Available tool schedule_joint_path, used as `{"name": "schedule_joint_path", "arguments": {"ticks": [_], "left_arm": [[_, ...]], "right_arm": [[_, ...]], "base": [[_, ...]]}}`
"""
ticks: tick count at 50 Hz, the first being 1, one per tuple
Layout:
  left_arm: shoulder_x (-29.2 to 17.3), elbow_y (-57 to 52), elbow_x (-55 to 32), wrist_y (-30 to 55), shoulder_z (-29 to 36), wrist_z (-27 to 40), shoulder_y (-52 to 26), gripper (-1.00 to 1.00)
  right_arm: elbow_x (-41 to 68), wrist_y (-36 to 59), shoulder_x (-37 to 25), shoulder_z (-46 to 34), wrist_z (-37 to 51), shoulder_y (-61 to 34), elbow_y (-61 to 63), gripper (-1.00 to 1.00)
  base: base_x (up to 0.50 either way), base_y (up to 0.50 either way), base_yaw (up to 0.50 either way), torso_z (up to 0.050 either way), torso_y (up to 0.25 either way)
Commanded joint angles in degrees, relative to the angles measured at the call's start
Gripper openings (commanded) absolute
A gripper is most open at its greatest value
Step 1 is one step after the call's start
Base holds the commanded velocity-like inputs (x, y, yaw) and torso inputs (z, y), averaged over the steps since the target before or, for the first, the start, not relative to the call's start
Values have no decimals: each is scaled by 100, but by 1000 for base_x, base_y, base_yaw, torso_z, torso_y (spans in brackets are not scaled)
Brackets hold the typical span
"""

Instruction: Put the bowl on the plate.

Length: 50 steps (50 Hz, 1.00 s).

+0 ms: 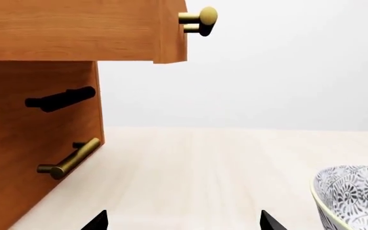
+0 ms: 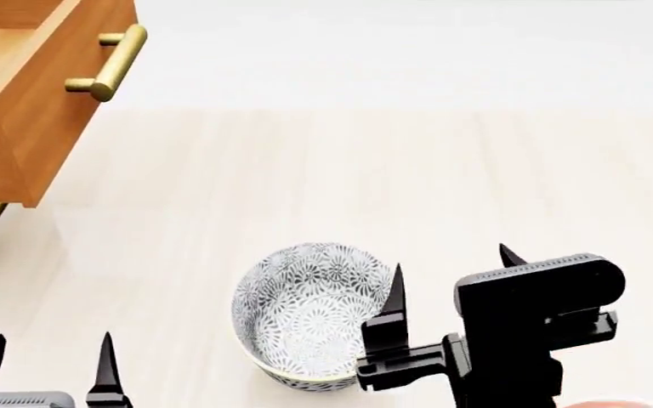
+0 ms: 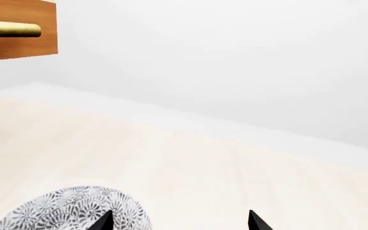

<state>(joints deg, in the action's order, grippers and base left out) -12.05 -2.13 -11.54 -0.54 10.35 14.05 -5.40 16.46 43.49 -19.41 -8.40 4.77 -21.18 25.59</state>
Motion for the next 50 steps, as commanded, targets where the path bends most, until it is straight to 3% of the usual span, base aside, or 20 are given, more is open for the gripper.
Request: {"name": "schedule_joint_path", "arguments": {"ticks": [1,23,50], "left_arm": [[-29,-53,-31,11,15,41,1,100],[-78,-148,-55,60,82,115,18,100],[-136,-222,-71,107,155,190,-54,100]], "right_arm": [[581,1049,-104,-162,-516,-929,188,100],[1343,1791,-26,-268,-1218,-1758,-265,100],[1206,2171,29,-1355,-1705,-2660,-1515,100]], "base": [[0,0,0,0,0],[0,0,0,0,0],[0,0,0,0,0]]}}
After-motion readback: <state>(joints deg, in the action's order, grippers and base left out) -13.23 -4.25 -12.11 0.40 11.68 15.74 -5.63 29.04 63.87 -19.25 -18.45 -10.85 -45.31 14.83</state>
